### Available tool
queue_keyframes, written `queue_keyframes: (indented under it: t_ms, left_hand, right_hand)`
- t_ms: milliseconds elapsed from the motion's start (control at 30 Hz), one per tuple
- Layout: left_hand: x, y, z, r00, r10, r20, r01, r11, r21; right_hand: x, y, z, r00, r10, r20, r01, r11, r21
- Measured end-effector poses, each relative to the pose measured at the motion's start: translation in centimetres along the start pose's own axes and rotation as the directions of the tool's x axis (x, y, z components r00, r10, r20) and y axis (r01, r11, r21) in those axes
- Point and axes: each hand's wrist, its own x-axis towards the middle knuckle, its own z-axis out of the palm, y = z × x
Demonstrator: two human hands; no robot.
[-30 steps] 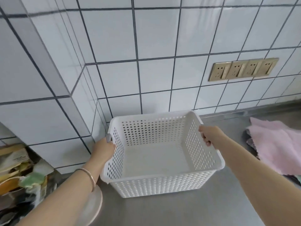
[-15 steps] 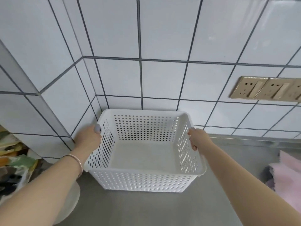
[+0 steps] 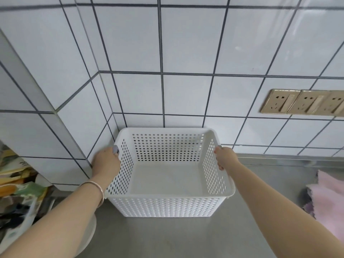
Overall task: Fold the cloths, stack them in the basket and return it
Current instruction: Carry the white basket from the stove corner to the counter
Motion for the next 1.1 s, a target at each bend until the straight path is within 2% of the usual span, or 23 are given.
queue_keyframes:
  t_ms: [233,367,700,800,867,967,1033,1100]
  left_hand:
    - [-0.2,0.5,-0.7,0.999,0.042,-0.023,-0.04,0.995,0.089]
    - [0.6,0.2,-0.9,0.999,0.035,-0.015,-0.032,0.985,0.169]
    - [0.8,-0.2,-1.3,0.997,0.073,0.004,-0.073,0.986,0.147]
    - [-0.3,1.1,-2.1,0.998,0.063,-0.009,-0.062,0.996,0.057]
    - [-1.1,3.1,-2.8,0.991,0.125,-0.042,-0.125,0.992,-0.014]
    - [-3.0,8.4,-3.6,0.946,0.312,-0.087,-0.322,0.935,-0.148]
    - [-5.3,12.9,-3.5,0.884,0.457,-0.099,-0.468,0.859,-0.209]
    - [-8.6,18.3,-2.3,0.77,0.625,-0.127,-0.634,0.73,-0.254]
  right_hand:
    - [-0.9,0.1,-1.1,0.994,-0.013,-0.11,0.0,0.993,-0.121]
    - [-2.4,0.8,-1.5,0.993,-0.042,-0.115,0.021,0.985,-0.173]
    - [-3.2,1.5,-1.0,0.991,0.001,-0.135,-0.016,0.993,-0.113]
    - [-4.1,1.2,-1.3,0.982,-0.067,-0.175,0.041,0.988,-0.151]
    - [-5.5,0.8,-1.3,0.942,-0.156,-0.296,0.136,0.987,-0.088]
    - [-9.4,1.2,-1.9,0.798,-0.412,-0.439,0.383,0.91,-0.159]
    - [-11.6,4.0,-3.1,0.711,-0.546,-0.444,0.469,0.838,-0.279]
    - [-13.2,9.0,-5.4,0.68,-0.597,-0.426,0.436,0.796,-0.42]
